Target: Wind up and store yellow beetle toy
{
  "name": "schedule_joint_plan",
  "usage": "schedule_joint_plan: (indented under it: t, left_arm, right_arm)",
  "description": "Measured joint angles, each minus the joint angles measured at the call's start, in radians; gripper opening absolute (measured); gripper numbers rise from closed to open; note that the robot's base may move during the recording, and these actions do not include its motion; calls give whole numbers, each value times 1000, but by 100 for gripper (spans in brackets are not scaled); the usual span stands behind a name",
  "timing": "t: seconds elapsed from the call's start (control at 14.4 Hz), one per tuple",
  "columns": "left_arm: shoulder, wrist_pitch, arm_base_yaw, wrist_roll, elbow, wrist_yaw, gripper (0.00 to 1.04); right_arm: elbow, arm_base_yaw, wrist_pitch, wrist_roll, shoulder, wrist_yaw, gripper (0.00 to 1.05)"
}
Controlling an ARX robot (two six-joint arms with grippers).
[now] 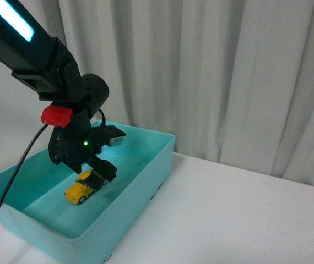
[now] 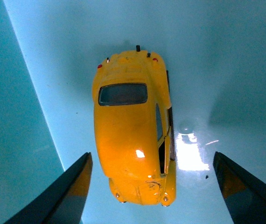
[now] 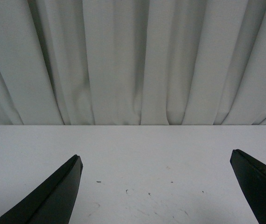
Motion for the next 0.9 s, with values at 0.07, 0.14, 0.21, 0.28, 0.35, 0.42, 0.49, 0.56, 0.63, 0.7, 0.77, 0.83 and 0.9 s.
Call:
schedule_joint_plan:
  t: [0.07, 0.14, 0.21, 0.28, 0.35, 0.42, 0.49, 0.56, 0.63, 0.7, 0.77, 0.83, 0.9]
  left_arm:
    - [0, -7, -2, -6, 7, 13, 88]
    - [-5, -10, -2, -14, 13, 48, 100]
    - [-24, -3, -2, -32, 15, 98, 97]
    - [-60, 25, -2, -40, 15, 134, 98]
    - [-117, 36, -1, -48, 14, 167, 98]
    - [-203, 68, 1, -55, 5, 203, 98]
    - [-285, 96, 7, -58, -17, 237, 98]
    - [-376, 121, 14, -58, -55, 258, 98]
    - [-459, 133, 24, -58, -101, 286, 98]
    - [-545, 150, 27, -66, -158, 303, 98]
    - [-650, 174, 25, -77, -228, 331, 98]
    - [-778, 185, 10, -96, -293, 357, 98]
    - [-916, 246, -7, -127, -362, 362, 97]
  right_arm:
    - [0, 0, 0, 0, 0, 0, 98]
    - [0, 0, 0, 0, 0, 0, 98]
    - [0, 0, 0, 0, 0, 0, 98]
    - [0, 0, 0, 0, 0, 0, 98]
    - [0, 0, 0, 0, 0, 0, 98]
    - [0, 0, 0, 0, 0, 0, 98]
    - [0, 0, 0, 0, 0, 0, 98]
    - [0, 0, 0, 0, 0, 0, 98]
    - [0, 0, 0, 0, 0, 0, 98]
    - [0, 0, 0, 0, 0, 0, 98]
    - [0, 0, 0, 0, 0, 0, 98]
    - [0, 0, 0, 0, 0, 0, 98]
    - [0, 0, 0, 0, 0, 0, 98]
